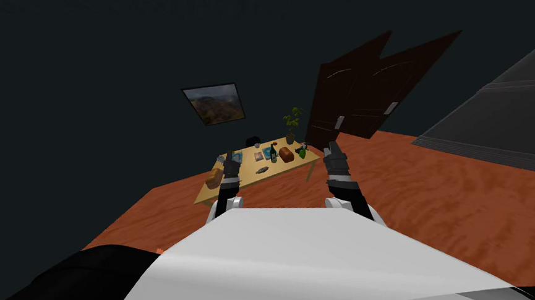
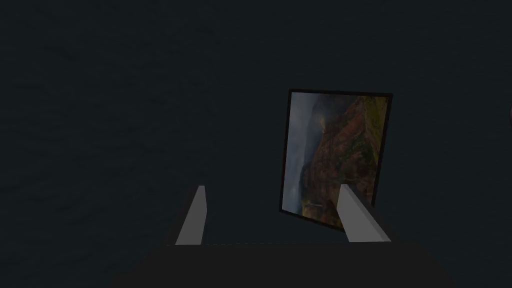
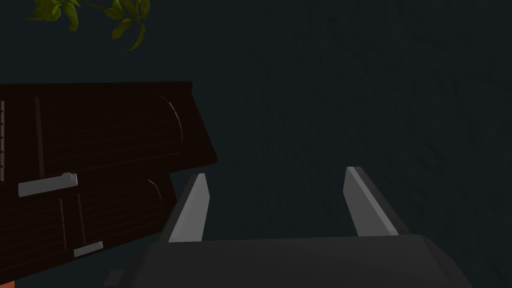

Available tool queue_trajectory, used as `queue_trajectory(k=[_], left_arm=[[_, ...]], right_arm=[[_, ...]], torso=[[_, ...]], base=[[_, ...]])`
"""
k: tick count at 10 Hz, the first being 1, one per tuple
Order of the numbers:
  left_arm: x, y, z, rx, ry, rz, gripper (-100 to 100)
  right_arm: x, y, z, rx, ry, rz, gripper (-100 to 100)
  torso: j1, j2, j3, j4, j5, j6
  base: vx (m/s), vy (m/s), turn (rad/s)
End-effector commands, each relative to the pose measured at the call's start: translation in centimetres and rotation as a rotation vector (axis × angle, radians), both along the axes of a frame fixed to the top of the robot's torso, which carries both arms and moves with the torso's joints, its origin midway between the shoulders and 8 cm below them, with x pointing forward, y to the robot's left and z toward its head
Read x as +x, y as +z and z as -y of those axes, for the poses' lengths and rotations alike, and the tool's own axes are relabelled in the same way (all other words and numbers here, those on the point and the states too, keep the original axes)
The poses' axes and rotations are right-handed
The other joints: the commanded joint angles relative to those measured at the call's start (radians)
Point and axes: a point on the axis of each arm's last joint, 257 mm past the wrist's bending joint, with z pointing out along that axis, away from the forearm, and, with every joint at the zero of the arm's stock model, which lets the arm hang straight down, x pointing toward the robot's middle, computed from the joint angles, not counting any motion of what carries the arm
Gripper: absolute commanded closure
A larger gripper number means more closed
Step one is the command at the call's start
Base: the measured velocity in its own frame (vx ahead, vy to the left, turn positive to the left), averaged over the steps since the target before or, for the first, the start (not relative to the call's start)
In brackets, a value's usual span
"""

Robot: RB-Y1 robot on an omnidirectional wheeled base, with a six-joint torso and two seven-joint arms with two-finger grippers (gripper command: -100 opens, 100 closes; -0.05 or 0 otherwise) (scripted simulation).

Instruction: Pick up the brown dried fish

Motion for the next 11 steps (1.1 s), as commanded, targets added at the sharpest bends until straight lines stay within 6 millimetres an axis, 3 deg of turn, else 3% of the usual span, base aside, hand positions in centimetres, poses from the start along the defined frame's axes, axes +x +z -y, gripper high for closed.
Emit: queue_trajectory(k=[1, 4, 7, 8, 10, 11], left_arm=[[0.3, -1.7, -0.7, -0.006, -0.006, -0.055, -100], [0.8, -5.8, -2.6, -0.045, -0.005, -0.182, -100], [0.7, -11.6, -5.5, -0.120, 0.012, -0.357, -100], [0.7, -11.6, -5.5, -0.120, 0.012, -0.357, -100], [-0.1, -15.6, -8.1, -0.180, 0.034, -0.474, -100], [-0.1, -15.9, -8.1, -0.185, 0.036, -0.486, -100]], right_arm=[[0.0, 0.0, 0.0, 0.000, 0.000, 0.000, 0], [0.0, 0.0, 0.0, 0.000, 0.000, 0.000, 0], [0.0, 0.0, 0.0, 0.000, 0.000, 0.000, 0], [0.0, 0.0, 0.0, 0.000, 0.000, 0.000, 0], [0.0, 0.0, 0.0, 0.000, 0.000, 0.000, 0], [0.0, 0.0, 0.0, 0.000, 0.000, 0.000, 0]], torso=[[0.000, 0.000, 0.000, 0.000, 0.000, 0.000], [0.000, -0.002, -0.001, 0.000, 0.000, 0.000], [0.001, -0.002, -0.001, -0.001, 0.000, 0.000], [0.001, -0.002, -0.001, 0.000, 0.000, 0.000], [0.000, -0.001, -0.001, 0.000, 0.000, 0.000], [0.000, -0.001, -0.001, 0.000, 0.000, 0.000]], base=[[0.020, -0.002, -0.147], [0.034, 0.002, -0.163], [0.033, 0.007, -0.225], [0.019, 0.009, -0.068], [0.020, -0.002, -0.260], [0.017, 0.008, -0.097]])
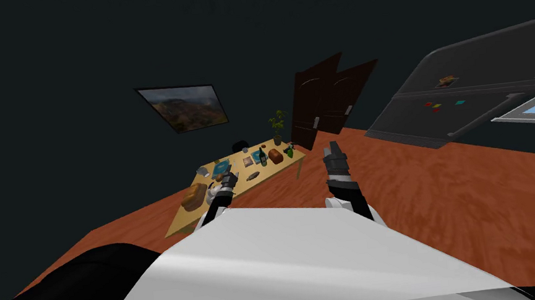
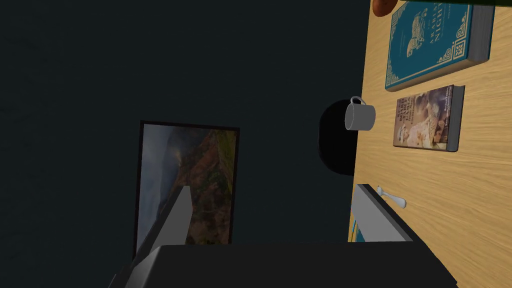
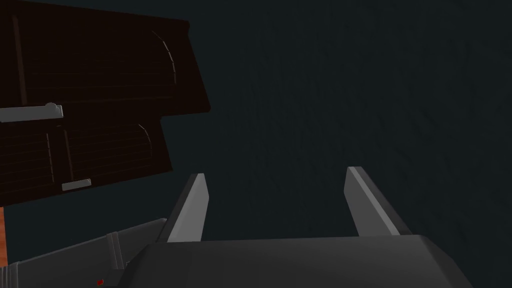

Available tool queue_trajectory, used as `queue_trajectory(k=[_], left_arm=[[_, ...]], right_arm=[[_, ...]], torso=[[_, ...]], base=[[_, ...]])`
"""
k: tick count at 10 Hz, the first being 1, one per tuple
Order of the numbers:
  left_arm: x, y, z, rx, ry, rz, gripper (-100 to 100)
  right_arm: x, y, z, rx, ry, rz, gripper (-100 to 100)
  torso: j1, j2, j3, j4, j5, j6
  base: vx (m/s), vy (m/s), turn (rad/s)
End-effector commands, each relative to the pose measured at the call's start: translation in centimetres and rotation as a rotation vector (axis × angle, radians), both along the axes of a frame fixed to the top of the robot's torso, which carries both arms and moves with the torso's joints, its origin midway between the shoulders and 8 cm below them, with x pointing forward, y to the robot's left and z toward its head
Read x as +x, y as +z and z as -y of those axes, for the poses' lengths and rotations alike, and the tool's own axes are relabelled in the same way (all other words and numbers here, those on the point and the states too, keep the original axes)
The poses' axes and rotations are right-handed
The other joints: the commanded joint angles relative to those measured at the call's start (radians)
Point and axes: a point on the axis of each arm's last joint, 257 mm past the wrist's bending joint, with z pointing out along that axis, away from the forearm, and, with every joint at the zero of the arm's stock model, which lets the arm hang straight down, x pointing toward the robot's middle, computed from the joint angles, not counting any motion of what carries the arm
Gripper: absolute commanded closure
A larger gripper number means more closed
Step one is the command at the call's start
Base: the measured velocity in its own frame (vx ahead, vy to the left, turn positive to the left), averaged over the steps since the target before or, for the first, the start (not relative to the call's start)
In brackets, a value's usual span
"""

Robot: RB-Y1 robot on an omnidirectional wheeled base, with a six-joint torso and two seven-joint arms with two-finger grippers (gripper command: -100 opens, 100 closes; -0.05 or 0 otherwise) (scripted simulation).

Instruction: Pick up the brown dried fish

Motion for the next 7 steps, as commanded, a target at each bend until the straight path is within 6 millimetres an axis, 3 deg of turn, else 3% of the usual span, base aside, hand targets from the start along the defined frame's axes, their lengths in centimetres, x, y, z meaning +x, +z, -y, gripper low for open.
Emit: queue_trajectory(k=[1, 4, 7], left_arm=[[-0.8, -2.9, -1.8, -0.041, 0.022, -0.085, -100], [-2.4, -6.8, -4.8, -0.111, 0.065, -0.207, -100], [-3.4, -8.9, -6.4, -0.150, 0.092, -0.277, -100]], right_arm=[[0.0, 0.0, 0.0, 0.000, 0.000, 0.000, 0], [0.0, 0.0, 0.0, 0.000, 0.000, 0.000, 0], [0.0, 0.0, 0.0, 0.000, 0.000, 0.000, 0]], torso=[[0.000, 0.000, 0.000, 0.000, 0.000, 0.000], [0.000, 0.000, 0.000, 0.000, 0.000, 0.000], [0.000, 0.001, 0.000, 0.000, 0.000, 0.001]], base=[[0.018, -0.001, -0.177], [0.015, 0.007, -0.244], [0.007, 0.003, -0.152]])
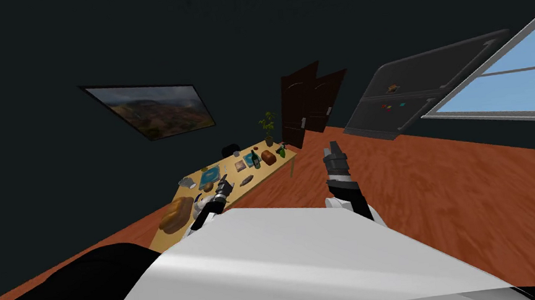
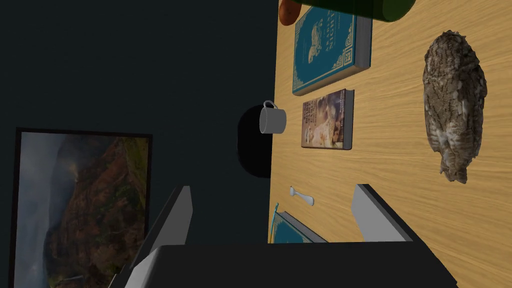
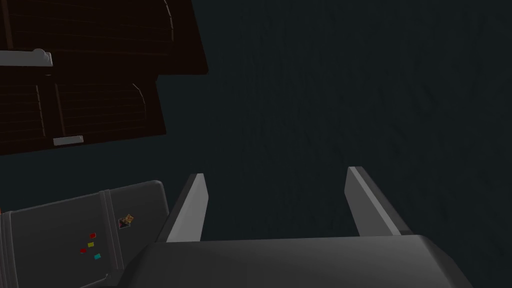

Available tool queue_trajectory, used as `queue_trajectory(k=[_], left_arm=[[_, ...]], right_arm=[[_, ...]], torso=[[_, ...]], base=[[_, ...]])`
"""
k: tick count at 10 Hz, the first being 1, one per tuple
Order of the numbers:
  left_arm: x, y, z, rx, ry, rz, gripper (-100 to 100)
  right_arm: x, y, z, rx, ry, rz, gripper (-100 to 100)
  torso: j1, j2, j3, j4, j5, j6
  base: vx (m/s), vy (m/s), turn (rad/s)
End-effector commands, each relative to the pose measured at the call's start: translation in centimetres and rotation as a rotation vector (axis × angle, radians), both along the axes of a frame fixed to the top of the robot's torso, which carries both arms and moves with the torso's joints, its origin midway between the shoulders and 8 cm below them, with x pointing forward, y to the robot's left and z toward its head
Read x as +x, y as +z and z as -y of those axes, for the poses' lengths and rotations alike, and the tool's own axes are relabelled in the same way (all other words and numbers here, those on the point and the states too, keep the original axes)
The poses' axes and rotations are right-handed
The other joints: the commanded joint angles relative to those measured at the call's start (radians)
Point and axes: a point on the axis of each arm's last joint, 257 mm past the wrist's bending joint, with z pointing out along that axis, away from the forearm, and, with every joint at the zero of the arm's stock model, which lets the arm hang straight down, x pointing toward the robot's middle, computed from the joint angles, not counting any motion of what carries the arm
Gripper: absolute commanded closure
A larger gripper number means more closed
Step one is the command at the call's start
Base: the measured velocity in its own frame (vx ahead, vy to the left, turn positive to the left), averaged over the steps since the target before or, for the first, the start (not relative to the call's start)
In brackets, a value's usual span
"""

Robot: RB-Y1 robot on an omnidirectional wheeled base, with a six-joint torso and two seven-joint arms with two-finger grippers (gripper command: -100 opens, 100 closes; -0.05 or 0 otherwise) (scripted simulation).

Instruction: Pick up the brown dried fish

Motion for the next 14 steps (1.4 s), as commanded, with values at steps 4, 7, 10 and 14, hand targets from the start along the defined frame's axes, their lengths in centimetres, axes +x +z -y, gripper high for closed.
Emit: queue_trajectory(k=[4, 7, 10, 14], left_arm=[[-2.5, -4.1, -3.1, -0.083, 0.062, -0.134, -100], [-4.6, -6.5, -6.2, -0.155, 0.124, -0.226, -100], [-5.9, -7.9, -7.6, -0.199, 0.158, -0.286, -100], [-8.1, -9.6, -10.4, -0.276, 0.222, -0.367, -100]], right_arm=[[0.0, 0.0, 0.0, 0.000, 0.000, 0.000, 0], [0.0, 0.0, 0.0, 0.000, 0.000, 0.000, 0], [0.0, 0.0, 0.0, 0.000, 0.000, 0.000, 0], [0.0, 0.0, 0.0, 0.000, 0.000, 0.000, 0]], torso=[[0.000, 0.000, 0.000, 0.000, 0.000, 0.001], [0.000, 0.001, 0.000, 0.000, 0.000, 0.000], [-0.001, 0.001, 0.001, 0.000, 0.000, 0.001], [-0.001, 0.001, 0.001, 0.000, 0.000, 0.001]], base=[[0.000, -0.001, -0.194], [-0.006, -0.005, -0.244], [-0.011, -0.005, -0.175], [-0.015, -0.009, -0.206]])
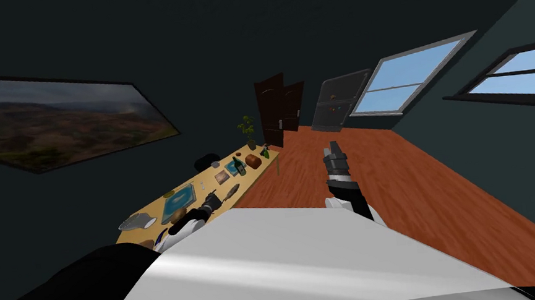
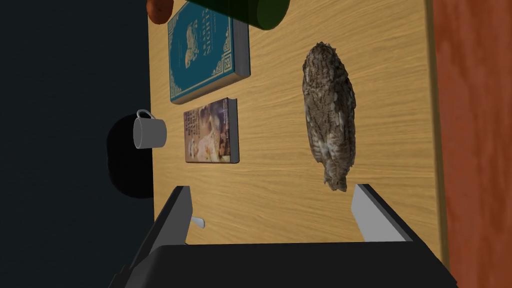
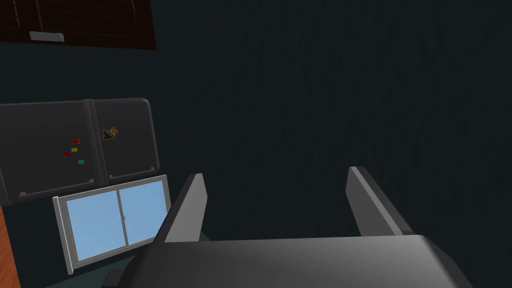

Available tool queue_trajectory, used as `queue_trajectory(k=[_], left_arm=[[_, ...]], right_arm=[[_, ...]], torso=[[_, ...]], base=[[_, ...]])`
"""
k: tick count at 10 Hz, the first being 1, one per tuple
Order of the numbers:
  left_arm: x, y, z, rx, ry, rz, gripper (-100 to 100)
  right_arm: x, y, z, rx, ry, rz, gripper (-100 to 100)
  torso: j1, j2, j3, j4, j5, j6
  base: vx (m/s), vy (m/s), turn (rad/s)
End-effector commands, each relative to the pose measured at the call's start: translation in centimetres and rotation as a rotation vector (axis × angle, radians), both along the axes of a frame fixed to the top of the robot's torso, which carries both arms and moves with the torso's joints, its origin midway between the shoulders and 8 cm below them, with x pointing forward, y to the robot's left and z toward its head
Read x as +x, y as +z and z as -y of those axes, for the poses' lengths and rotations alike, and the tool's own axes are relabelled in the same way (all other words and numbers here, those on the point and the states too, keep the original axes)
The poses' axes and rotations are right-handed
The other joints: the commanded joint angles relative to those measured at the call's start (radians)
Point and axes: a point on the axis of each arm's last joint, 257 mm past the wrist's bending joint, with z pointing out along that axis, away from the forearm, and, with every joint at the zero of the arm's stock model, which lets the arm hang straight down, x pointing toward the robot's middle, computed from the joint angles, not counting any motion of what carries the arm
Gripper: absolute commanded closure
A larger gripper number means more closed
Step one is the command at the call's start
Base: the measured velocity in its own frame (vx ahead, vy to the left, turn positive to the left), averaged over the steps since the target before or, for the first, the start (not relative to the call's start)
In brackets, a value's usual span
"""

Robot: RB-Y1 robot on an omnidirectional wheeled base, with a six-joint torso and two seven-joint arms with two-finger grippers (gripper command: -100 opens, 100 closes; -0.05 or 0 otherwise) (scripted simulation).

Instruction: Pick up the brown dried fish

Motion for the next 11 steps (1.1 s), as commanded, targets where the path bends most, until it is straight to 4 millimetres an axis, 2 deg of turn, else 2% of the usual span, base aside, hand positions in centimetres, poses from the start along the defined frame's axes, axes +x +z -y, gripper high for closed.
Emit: queue_trajectory(k=[1, 2, 3, 4, 5, 7, 8, 11], left_arm=[[-1.1, -0.8, -1.4, -0.042, 0.039, -0.040, -100], [-1.9, -1.0, -2.9, -0.059, 0.069, -0.064, -100], [-2.1, -1.3, -2.6, -0.078, 0.072, -0.074, -100], [-2.9, -1.6, -3.9, -0.103, 0.102, -0.102, -100], [-2.8, -1.6, -3.7, -0.112, 0.104, -0.098, -100], [-3.9, -1.8, -5.9, -0.170, 0.163, -0.126, -100], [-4.0, -2.0, -5.7, -0.180, 0.163, -0.136, -100], [-5.2, -2.2, -7.9, -0.277, 0.242, -0.168, -100]], right_arm=[[0.0, 0.0, 0.0, 0.000, 0.000, 0.000, 0], [0.0, 0.0, 0.0, 0.000, 0.000, 0.000, 0], [0.0, 0.0, 0.0, 0.000, 0.000, 0.000, 0], [0.0, 0.0, 0.0, 0.000, 0.000, 0.000, 0], [0.0, 0.0, 0.0, 0.000, 0.000, 0.000, 0], [0.0, 0.0, 0.0, 0.000, 0.000, 0.000, 0], [0.0, 0.0, 0.0, 0.000, 0.000, 0.000, 0], [0.0, 0.0, 0.0, 0.000, 0.000, 0.000, 0]], torso=[[0.000, 0.000, 0.000, 0.000, 0.000, 0.000], [0.000, 0.000, 0.000, 0.000, 0.000, 0.001], [0.000, 0.000, 0.000, 0.000, 0.000, 0.001], [0.000, 0.000, 0.000, 0.000, 0.000, 0.000], [0.000, 0.000, 0.000, 0.000, 0.000, 0.001], [0.000, 0.000, 0.000, 0.000, 0.000, 0.001], [0.000, 0.001, 0.000, 0.000, 0.000, 0.001], [0.001, 0.000, 0.000, 0.000, 0.000, 0.001]], base=[[-0.015, -0.009, -0.255], [-0.023, -0.010, -0.405], [-0.018, -0.004, -0.173], [-0.020, -0.012, -0.265], [-0.018, -0.005, -0.118], [-0.024, -0.009, -0.346], [-0.022, 0.002, -0.142], [-0.023, -0.003, -0.328]])
